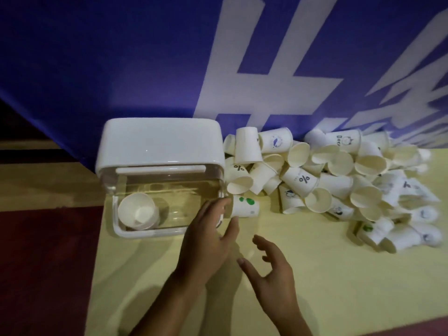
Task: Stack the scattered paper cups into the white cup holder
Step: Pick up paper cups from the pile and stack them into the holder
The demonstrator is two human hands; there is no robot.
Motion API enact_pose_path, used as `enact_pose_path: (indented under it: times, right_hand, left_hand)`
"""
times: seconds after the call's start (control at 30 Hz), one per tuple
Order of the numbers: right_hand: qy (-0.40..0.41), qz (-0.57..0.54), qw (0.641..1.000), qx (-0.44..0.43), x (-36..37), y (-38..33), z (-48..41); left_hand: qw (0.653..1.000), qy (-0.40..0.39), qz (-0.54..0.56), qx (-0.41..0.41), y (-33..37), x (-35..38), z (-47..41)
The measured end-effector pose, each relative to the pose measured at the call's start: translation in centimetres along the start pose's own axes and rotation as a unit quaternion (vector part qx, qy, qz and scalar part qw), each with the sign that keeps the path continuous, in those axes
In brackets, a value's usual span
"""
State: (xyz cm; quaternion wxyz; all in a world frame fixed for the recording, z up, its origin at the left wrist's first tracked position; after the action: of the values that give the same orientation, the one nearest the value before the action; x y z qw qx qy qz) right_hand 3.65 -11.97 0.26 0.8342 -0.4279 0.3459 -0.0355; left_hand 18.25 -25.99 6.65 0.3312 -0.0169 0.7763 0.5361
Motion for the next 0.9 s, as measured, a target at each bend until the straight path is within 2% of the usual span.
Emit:
enact_pose_path:
  times: [0.1,0.17,0.3,0.4,0.53,0.7,0.9]
  right_hand:
    - [0.016,-0.006,1.0,0.017,-3.7,2.4,-0.5]
    - [0.017,-0.01,0.999,0.027,-5.7,3.9,-1.0]
    - [0.024,-0.014,0.999,0.029,-8.9,5.7,-1.9]
    - [0.018,-0.029,0.999,0.034,-10.9,6.5,-2.6]
    - [0.015,-0.029,0.999,0.036,-13.4,7.3,-4.4]
    - [0.054,-0.009,0.998,0.009,-16.5,6.0,-8.6]
    - [0.125,0.136,0.979,-0.089,-16.8,-0.3,-15.4]
  left_hand:
    - [0.995,-0.023,-0.079,0.05,3.1,3.2,-4.9]
    - [0.991,-0.007,-0.124,0.048,4.3,4.0,-8.7]
    - [0.981,0.06,-0.179,-0.042,3.6,3.6,-14.4]
    - [0.971,0.047,-0.221,-0.083,2.6,4.5,-16.1]
    - [0.97,0.02,-0.221,-0.102,1.3,6.4,-16.3]
    - [0.972,0.074,-0.195,-0.11,2.1,5.3,-15.2]
    - [0.978,0.121,-0.141,-0.098,7.2,2.2,-10.4]
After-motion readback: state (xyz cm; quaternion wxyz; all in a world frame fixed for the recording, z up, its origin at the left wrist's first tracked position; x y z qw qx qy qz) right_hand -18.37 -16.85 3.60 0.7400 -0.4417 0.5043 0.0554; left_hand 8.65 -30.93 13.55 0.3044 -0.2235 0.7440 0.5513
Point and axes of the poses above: each hand's wrist, its own z-axis away from the middle knuckle, its own x-axis out of the palm, y = z × x, the point moved 10 cm from there along -z, towards the middle knuckle, and after that the axes turned 15 degrees about x, right-handed, at the moved point
